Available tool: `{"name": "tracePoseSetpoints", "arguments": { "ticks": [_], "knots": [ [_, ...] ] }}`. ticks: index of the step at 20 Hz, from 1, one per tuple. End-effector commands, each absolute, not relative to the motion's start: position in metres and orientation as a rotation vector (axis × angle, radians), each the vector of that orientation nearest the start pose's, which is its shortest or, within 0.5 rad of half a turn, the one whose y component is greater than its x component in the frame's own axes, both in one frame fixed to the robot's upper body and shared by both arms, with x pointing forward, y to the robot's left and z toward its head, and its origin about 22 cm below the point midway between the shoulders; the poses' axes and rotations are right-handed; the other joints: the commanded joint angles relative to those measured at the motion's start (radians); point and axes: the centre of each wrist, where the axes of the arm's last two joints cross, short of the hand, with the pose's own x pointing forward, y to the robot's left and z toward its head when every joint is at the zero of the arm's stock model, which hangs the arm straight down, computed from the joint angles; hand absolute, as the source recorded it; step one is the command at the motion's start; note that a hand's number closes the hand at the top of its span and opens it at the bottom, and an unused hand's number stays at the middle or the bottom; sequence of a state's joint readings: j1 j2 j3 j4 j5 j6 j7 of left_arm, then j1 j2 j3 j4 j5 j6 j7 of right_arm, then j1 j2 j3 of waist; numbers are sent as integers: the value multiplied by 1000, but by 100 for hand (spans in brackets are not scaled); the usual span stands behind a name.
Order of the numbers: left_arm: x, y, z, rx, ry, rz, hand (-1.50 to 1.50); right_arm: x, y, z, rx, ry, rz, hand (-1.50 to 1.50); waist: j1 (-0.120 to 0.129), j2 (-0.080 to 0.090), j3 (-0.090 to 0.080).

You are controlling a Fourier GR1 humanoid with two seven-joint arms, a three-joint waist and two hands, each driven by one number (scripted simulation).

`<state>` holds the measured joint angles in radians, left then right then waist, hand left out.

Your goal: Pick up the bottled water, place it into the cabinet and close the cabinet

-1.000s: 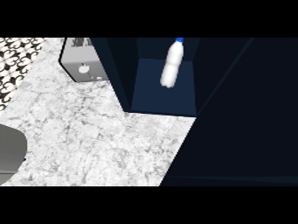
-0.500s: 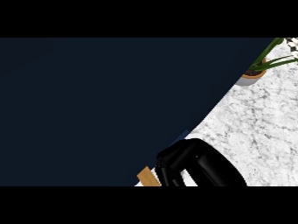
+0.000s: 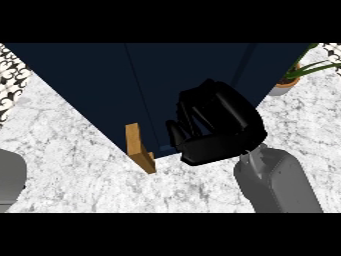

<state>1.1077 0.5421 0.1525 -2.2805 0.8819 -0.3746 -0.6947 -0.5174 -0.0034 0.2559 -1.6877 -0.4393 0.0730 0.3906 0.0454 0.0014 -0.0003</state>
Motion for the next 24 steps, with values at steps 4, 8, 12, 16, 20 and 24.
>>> {"name": "tracePoseSetpoints", "arguments": {
  "ticks": [4, 8, 12, 16, 20, 24],
  "knots": [
    [-2, 352, 102, -278, -2009, 280, -150, 357, -108, 170, 754, -1578, 418, 150, -11, 1, 0],
    [-2, 354, 116, -269, -2008, 297, -150, 373, -107, 169, 761, -1559, 474, 150, -14, 1, 1],
    [-12, 365, 110, -291, -1976, 285, -150, 383, -94, 161, 756, -1543, 503, 150, -4, 2, 0],
    [-2, 355, 116, -289, -2019, 286, -150, 390, -86, 171, 779, -1535, 506, 150, -7, 4, 1],
    [0, 367, 104, -331, -1989, 295, -150, 385, -69, 174, 866, -1498, 495, 150, 6, 6, -1],
    [-1, 361, 113, -297, -1992, 279, -150, 391, -76, 175, 874, -1488, 533, 150, -3, 5, 0]
  ]
}}
